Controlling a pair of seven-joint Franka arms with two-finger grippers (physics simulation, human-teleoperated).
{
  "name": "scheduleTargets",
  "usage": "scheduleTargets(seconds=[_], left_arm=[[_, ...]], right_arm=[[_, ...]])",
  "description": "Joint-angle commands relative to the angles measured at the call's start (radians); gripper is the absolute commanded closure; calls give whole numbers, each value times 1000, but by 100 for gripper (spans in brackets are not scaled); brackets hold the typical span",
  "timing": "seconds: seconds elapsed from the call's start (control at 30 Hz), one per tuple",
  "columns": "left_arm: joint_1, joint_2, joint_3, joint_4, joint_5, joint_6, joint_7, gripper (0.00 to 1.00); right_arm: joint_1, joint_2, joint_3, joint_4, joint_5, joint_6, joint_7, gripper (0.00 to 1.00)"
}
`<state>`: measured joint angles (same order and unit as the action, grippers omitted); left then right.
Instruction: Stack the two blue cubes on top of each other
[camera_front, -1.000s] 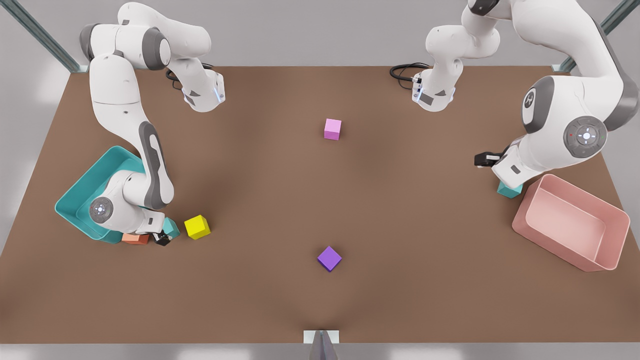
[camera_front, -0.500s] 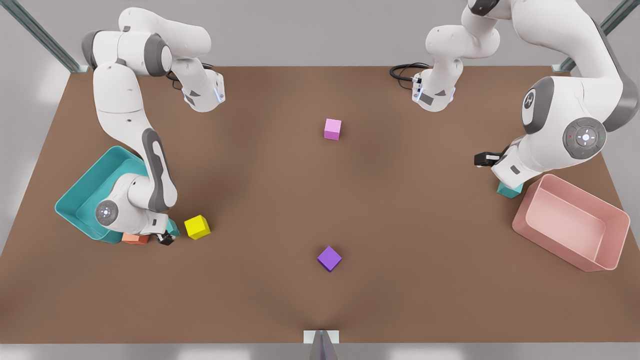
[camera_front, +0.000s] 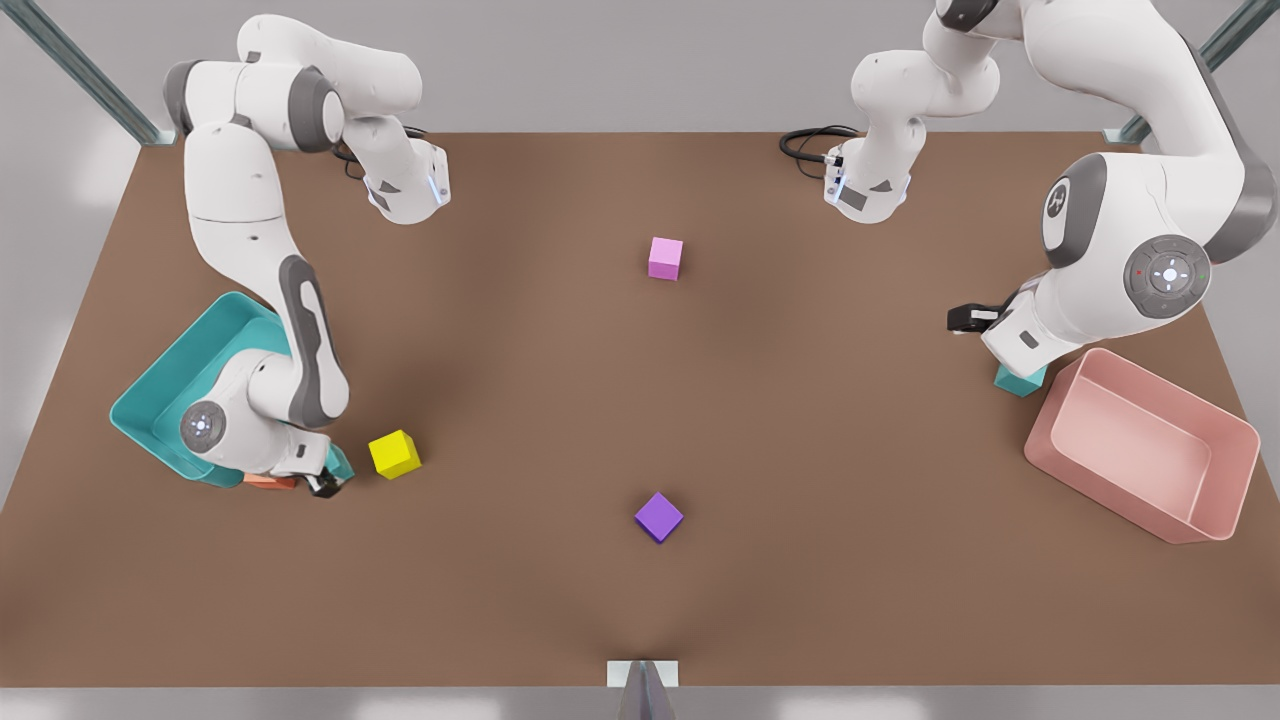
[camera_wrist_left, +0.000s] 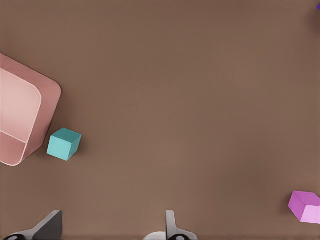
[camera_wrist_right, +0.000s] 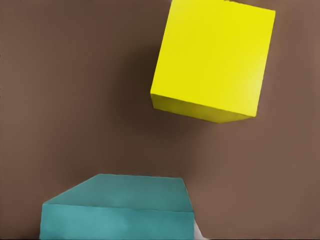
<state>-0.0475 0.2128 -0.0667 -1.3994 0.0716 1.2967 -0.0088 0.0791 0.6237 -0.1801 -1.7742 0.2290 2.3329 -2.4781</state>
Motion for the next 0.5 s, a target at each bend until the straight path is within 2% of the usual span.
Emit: scheduleTargets(seconds=[0.0,0.13,0.2,0.27,0.33,0.4,0.47], left_arm=[[1,-1,-1,0,-1,-1,0,0],[5,2,1,0,0,-1,0,0],[3,2,1,0,0,-1,0,0],[5,3,1,0,-1,-1,0,0],[6,7,1,0,-1,-1,0,0],[8,17,1,-3,-3,-1,-7,0],[129,72,5,-3,-7,50,-122,0]], right_arm=[[2,-32,2,2,20,-61,-19,50],[21,-68,22,76,41,-144,61,50],[94,-67,25,177,39,-268,255,50],[208,-56,25,245,39,-285,505,50],[318,5,42,380,46,-313,843,49],[419,132,68,599,41,-363,1200,49],[522,281,71,795,44,-368,1567,49]])
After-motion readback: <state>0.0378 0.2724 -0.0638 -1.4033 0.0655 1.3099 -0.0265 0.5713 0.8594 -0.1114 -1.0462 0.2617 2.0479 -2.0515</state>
